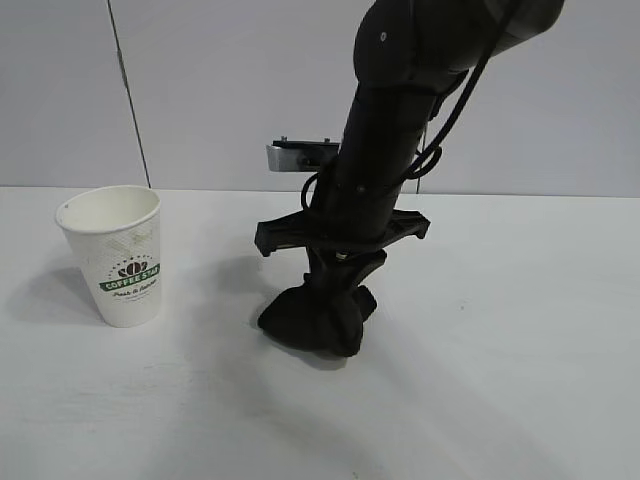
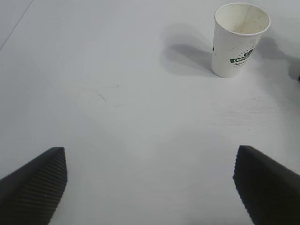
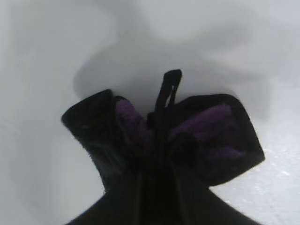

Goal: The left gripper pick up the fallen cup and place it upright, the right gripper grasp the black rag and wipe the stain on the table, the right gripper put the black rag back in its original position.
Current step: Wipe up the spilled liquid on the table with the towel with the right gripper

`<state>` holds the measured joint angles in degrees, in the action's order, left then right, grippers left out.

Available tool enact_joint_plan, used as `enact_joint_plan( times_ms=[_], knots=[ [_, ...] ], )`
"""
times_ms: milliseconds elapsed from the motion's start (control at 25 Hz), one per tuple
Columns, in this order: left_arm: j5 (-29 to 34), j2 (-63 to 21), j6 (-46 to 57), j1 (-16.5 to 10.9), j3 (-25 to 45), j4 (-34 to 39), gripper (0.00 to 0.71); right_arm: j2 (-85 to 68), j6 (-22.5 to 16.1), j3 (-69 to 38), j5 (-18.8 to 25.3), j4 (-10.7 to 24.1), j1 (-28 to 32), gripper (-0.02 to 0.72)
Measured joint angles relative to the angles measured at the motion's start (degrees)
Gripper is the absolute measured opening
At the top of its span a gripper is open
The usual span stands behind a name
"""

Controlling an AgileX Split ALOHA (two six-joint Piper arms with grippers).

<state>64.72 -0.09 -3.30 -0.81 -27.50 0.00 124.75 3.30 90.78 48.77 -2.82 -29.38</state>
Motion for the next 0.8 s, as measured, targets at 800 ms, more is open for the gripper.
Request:
enact_joint_plan(
  times_ms=[800],
  knots=[
    [0.0,0.0,0.0,0.0,0.0,0.0,0.694,0.0,-2.8,0.0,13.09,-1.25,13.1,0.071]
  ],
)
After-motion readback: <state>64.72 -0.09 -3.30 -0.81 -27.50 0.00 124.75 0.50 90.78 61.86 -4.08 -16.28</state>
